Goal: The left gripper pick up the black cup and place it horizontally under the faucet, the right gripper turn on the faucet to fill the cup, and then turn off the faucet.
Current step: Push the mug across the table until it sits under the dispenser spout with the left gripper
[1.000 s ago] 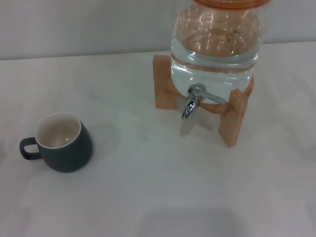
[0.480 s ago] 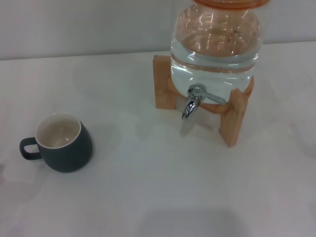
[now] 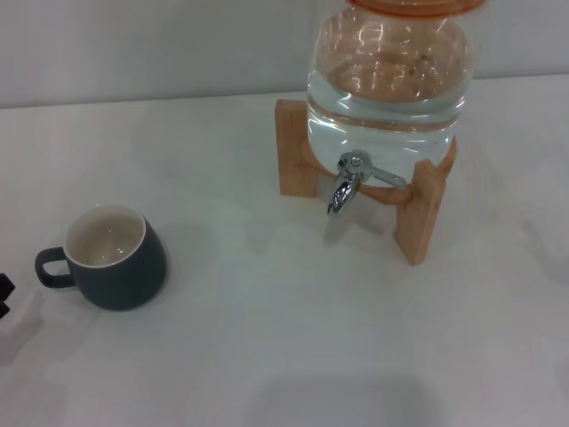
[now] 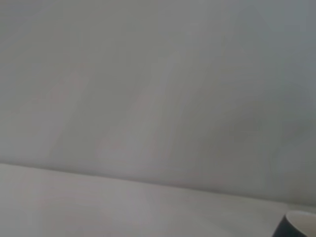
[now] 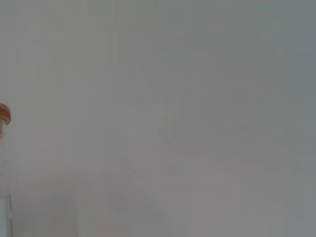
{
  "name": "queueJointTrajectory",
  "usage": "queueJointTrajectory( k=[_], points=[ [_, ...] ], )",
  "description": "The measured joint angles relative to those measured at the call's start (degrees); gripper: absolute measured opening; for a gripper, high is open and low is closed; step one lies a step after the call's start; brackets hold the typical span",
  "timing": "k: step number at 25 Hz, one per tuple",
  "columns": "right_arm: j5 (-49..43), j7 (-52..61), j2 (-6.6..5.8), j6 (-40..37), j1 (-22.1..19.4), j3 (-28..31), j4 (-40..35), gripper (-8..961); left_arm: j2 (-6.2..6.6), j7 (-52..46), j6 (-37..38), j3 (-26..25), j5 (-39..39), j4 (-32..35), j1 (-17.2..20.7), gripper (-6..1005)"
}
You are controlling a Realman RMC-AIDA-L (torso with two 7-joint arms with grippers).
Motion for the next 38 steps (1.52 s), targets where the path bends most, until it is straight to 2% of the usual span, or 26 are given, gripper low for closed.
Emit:
queueJointTrajectory(
  k=[19, 38],
  points=[
    [-0.01, 0.01, 0.02, 0.0, 0.3, 0.0, 0.04, 871, -0.04, 1.21, 6.22, 0.09, 5.31, -1.41, -4.26, 840],
    [-0.02, 0.07, 0.12, -0.59, 0.98, 0.0, 0.34, 871, -0.04, 1.63, 11.41, 0.09, 5.76, -2.5, -7.9, 834]
  ],
)
